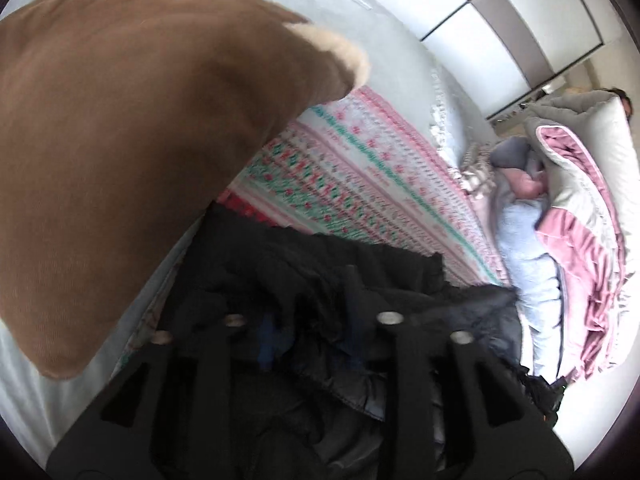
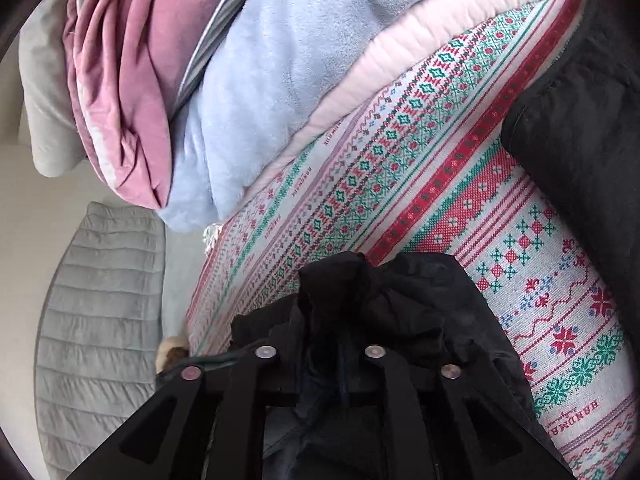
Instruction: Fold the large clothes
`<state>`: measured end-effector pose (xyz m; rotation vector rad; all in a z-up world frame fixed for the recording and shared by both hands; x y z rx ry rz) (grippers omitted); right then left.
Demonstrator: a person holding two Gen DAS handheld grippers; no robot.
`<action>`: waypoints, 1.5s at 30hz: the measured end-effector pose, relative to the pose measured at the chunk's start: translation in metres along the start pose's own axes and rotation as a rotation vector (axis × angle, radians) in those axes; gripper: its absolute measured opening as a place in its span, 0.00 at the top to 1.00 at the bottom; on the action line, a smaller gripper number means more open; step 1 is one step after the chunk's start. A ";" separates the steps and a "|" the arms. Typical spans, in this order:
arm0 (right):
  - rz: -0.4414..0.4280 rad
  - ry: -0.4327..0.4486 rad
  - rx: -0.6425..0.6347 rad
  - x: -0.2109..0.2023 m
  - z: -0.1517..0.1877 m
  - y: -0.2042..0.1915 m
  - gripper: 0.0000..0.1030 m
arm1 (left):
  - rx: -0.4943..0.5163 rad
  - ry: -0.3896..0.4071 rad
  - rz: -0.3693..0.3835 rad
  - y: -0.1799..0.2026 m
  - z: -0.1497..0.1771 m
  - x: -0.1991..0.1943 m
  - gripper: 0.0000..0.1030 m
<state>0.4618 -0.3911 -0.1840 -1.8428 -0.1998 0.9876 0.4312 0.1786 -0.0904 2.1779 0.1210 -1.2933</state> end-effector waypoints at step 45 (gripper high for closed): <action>0.265 -0.039 -0.874 0.019 0.093 -0.123 0.31 | 0.473 0.060 -0.124 0.041 0.056 -0.065 0.32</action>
Point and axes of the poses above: each gripper's, at about its wrist camera, not at the fingertips, and x roughly the way its jaws point, y to its right, z to its underside, the point moved 9 cm from there along x, roughly the way its jaws point, and after that the axes turned 6 degrees about -z, right-handed, at the moved point
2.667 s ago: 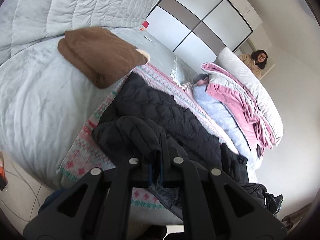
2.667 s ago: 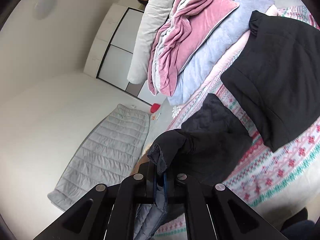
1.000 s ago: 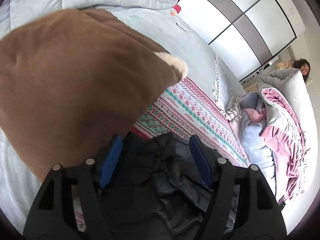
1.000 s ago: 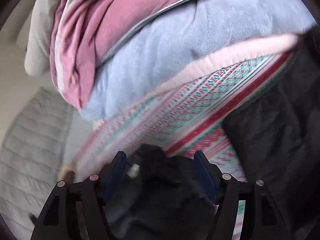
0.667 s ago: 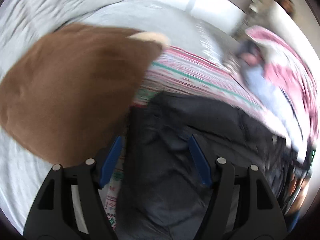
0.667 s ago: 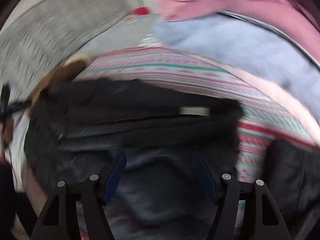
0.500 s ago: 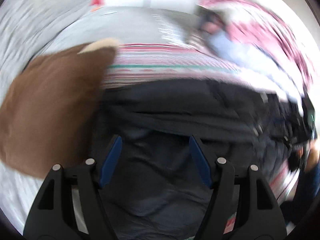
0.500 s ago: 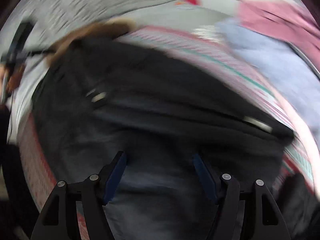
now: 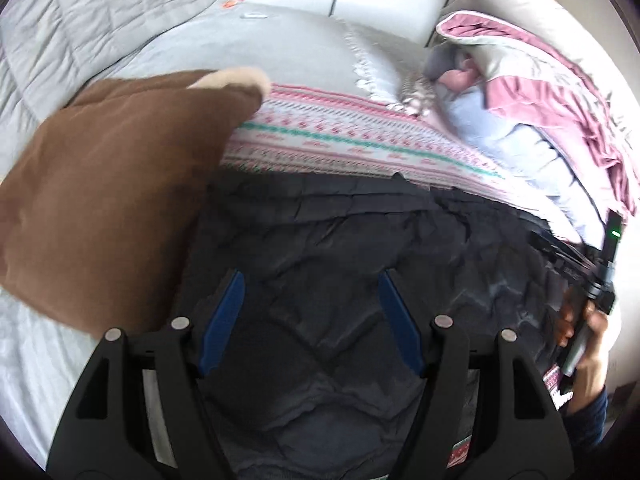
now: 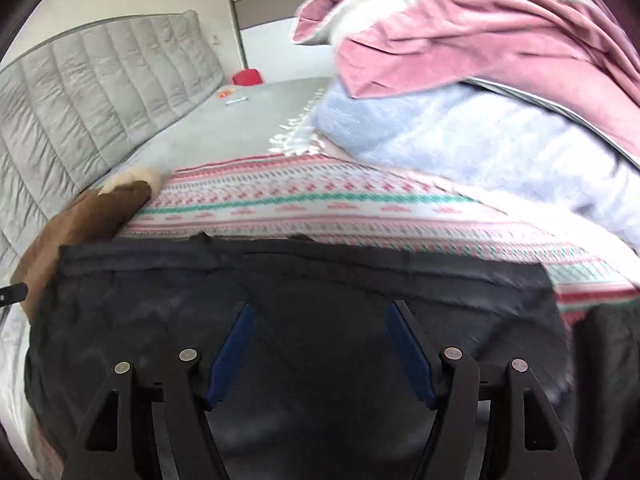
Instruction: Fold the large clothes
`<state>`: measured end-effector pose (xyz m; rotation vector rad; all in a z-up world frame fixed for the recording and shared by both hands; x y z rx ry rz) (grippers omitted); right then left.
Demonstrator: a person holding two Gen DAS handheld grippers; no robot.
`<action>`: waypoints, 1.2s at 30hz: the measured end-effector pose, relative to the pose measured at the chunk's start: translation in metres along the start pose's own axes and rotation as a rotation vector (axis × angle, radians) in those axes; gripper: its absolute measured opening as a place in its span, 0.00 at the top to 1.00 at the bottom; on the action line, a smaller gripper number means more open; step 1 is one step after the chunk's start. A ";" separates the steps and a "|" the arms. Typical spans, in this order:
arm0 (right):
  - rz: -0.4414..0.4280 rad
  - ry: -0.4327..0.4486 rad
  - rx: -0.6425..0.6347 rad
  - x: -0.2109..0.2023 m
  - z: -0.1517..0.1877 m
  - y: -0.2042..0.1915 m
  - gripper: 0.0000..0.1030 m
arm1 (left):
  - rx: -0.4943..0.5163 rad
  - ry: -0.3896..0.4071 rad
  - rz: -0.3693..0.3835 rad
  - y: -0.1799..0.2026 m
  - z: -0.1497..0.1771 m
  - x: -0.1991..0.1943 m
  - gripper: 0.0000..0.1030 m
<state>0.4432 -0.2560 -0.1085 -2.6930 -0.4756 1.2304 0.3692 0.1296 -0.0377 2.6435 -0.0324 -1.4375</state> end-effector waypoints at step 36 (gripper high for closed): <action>0.104 -0.064 0.379 -0.017 0.080 0.138 0.91 | -0.255 0.064 -0.267 -0.070 0.039 0.060 0.97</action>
Point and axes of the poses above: each gripper's, at about its wrist camera, not at the fingertips, and x roughly the way its jaws point, y to its right, z to its underside, the point moved 9 cm from there along x, roughly the way its jaws point, and after that the axes turned 6 degrees about -z, right-handed, at the moved point
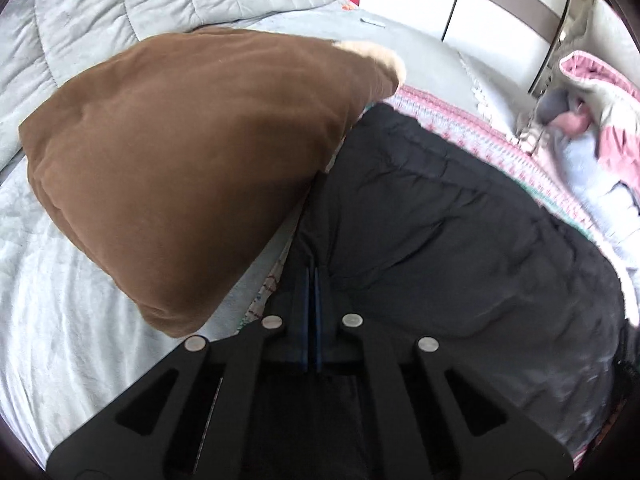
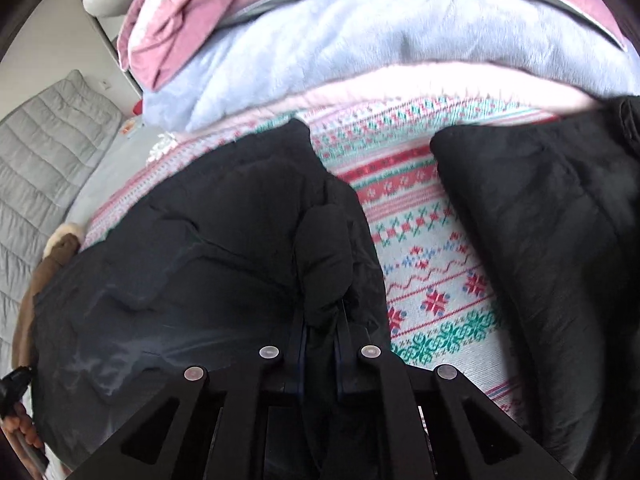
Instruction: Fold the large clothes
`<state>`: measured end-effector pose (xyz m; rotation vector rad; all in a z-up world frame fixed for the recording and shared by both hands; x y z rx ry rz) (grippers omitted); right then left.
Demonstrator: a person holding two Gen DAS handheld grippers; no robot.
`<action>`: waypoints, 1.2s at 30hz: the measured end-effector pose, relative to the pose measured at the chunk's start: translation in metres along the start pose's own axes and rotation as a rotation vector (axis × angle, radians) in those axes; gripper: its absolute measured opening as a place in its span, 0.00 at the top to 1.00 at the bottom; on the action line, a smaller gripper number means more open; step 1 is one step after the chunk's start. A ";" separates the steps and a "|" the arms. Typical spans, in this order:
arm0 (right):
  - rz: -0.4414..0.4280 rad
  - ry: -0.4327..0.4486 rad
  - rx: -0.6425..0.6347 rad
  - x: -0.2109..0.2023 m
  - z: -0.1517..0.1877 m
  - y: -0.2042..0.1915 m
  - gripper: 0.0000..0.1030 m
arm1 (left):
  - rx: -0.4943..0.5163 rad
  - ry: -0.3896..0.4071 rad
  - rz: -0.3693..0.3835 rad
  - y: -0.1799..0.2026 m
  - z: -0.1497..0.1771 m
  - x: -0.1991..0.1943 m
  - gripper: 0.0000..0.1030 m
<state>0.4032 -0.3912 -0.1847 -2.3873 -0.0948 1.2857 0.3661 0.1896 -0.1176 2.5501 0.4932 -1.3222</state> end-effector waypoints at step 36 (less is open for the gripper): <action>-0.304 -0.080 0.108 -0.097 0.093 -0.038 0.38 | 0.433 0.071 0.347 0.181 0.130 -0.125 0.61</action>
Point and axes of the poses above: each gripper's, at about its wrist camera, not at the fingertips, and x roughly the way its jaws point, y to its right, z to its underside, the point moved 9 cm from there along x, roughly the way its jaws point, and after that the axes turned 6 degrees about -z, right-handed, at the moved point
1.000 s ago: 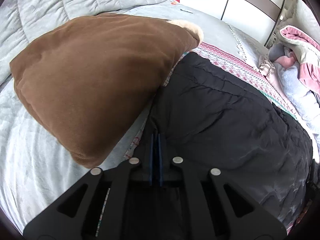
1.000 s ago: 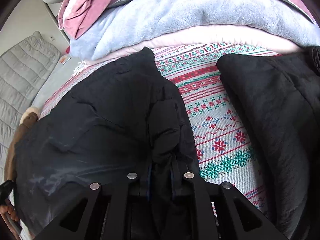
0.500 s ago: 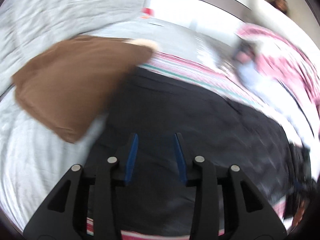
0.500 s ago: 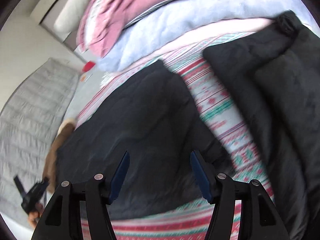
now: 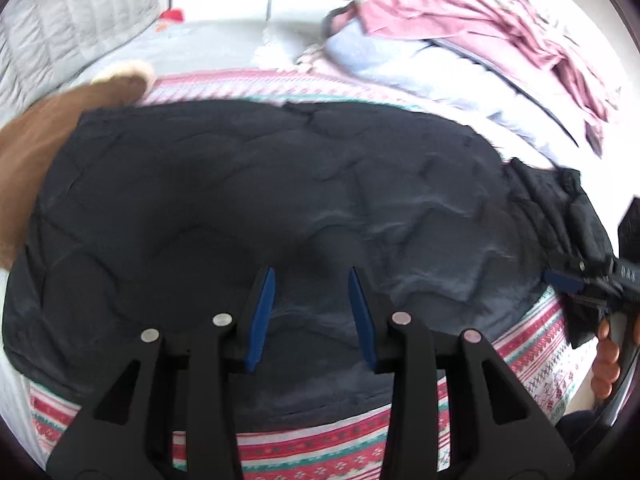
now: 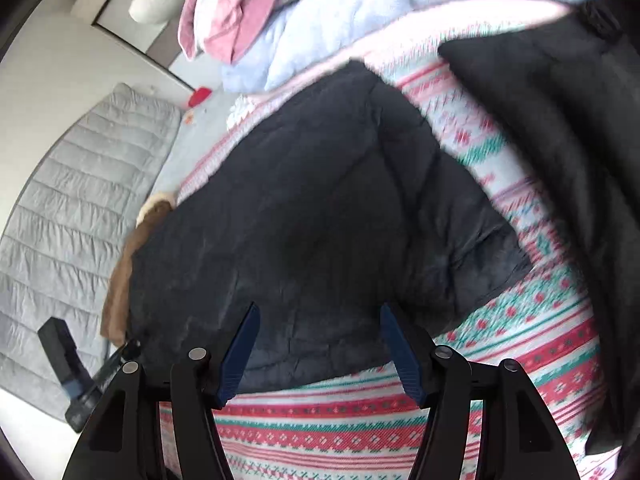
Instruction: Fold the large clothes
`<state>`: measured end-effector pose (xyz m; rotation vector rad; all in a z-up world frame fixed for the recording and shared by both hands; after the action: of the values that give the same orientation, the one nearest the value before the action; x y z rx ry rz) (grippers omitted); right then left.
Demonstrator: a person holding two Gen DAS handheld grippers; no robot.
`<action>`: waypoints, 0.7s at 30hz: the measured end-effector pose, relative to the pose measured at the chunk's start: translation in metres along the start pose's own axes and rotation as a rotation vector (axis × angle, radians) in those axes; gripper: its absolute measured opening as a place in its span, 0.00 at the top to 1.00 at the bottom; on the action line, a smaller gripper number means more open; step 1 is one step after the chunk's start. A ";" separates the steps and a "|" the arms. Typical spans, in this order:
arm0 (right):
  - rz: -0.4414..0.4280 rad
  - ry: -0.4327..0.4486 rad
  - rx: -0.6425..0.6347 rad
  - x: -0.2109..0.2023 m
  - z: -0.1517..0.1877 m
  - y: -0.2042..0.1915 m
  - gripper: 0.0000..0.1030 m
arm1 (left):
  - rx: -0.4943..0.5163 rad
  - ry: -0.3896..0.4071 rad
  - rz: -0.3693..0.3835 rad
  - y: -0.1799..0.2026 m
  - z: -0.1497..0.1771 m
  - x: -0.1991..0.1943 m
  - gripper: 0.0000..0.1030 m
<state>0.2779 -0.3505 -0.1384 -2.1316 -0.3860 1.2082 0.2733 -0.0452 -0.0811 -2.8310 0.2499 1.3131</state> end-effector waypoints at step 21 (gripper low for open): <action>-0.064 0.025 0.019 0.020 -0.021 -0.022 0.38 | 0.028 -0.103 -0.035 0.022 -0.028 0.038 0.52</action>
<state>0.3070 -0.3315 -0.1289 -2.1004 -0.4266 1.1436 0.3157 -0.0750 -0.0905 -2.7219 0.2142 1.4307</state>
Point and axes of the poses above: each gripper's, at about its wrist camera, not at the fingertips, and x roughly the way its jaws point, y to its right, z to its underside, the point moved 9 cm from there along x, roughly the way its jaws point, and after that the axes turned 6 degrees about -z, right-handed, at the moved point
